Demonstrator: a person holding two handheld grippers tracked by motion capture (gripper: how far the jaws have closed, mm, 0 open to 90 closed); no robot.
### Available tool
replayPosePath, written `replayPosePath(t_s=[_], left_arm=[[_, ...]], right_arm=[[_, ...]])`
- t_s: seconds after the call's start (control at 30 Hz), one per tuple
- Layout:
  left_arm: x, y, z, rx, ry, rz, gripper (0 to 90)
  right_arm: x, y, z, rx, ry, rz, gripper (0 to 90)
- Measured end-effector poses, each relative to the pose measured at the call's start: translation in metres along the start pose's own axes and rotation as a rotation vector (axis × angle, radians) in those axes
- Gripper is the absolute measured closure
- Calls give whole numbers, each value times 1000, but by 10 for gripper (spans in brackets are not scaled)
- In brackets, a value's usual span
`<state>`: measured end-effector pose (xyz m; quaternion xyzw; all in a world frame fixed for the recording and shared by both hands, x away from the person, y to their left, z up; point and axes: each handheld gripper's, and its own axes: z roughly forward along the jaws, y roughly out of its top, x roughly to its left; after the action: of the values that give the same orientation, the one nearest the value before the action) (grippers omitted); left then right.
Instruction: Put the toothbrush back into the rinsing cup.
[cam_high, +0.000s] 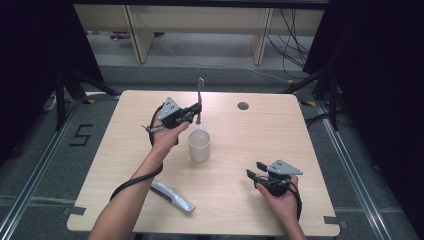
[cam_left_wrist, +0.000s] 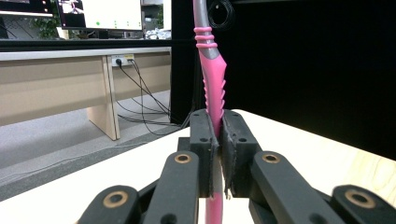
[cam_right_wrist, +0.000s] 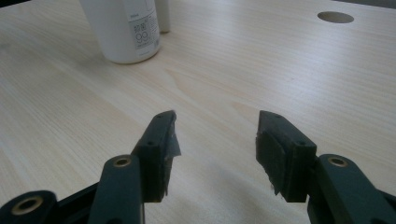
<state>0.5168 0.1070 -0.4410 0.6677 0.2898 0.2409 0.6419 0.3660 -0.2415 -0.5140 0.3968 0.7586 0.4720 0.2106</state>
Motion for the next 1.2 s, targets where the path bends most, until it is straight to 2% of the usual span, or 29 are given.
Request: replayPosePath(t_s=[0.1, 0.17, 0.2, 0.23, 0.3, 0.33, 0.4, 0.47, 0.6, 0.63, 0.73, 0.9, 0.93, 0.97, 1.0, 1.07, 1.13, 1.17, 1.2], left_arm=[[0, 0, 0, 8, 1, 10, 835], [-1, -1, 1, 11, -2, 10, 835], [-1, -1, 1, 17, -4, 12, 835], [-1, -1, 1, 17, -4, 12, 834], [0, -2, 1, 23, -2, 15, 835], [0, -2, 0, 28, -1, 13, 834], [0, -2, 0, 31, -1, 13, 834], [1, -2, -1, 33, -3, 15, 834], [1, -4, -1, 36, -7, 16, 835], [1, -4, -1, 36, -7, 16, 834], [1, -5, -2, 47, -5, 14, 834], [1, -7, -2, 50, -7, 17, 834], [1, -7, -2, 52, -8, 13, 834], [1, -7, -2, 52, -8, 13, 834], [1, -7, -2, 55, -8, 14, 834], [1, -7, -3, 60, -10, 14, 834], [1, -7, -3, 62, -11, 14, 834], [1, -7, -3, 62, -11, 14, 834], [1, -8, -3, 64, -10, 14, 834]], right_arm=[[1, 0, -1, 12, 0, 14, 482], [-1, 0, 0, -7, -2, -18, 482], [2, 0, -1, 11, 4, 22, 482], [0, 0, 0, 2, -3, -5, 482], [1, 0, -1, 15, 4, 9, 482], [-2, 0, 0, -2, -3, -30, 482], [-2, 0, 0, -5, -9, -37, 482], [2, 0, 0, 14, 4, 14, 482], [3, 0, 0, 21, 4, 16, 483], [4, 0, -1, 28, 1, 33, 483], [0, 0, 1, 8, 1, -11, 483], [0, 0, 1, 8, 0, -13, 483], [1, 0, 2, 6, 19, 2, 483], [1, 0, 2, 6, 19, 2, 483], [1, 0, 1, 9, -2, -12, 484], [1, 0, 2, 6, 17, -5, 483], [-1, 1, 1, 2, -10, -36, 484], [-1, 1, 1, 2, -10, -36, 484], [1, 0, 2, 3, 7, -13, 483]])
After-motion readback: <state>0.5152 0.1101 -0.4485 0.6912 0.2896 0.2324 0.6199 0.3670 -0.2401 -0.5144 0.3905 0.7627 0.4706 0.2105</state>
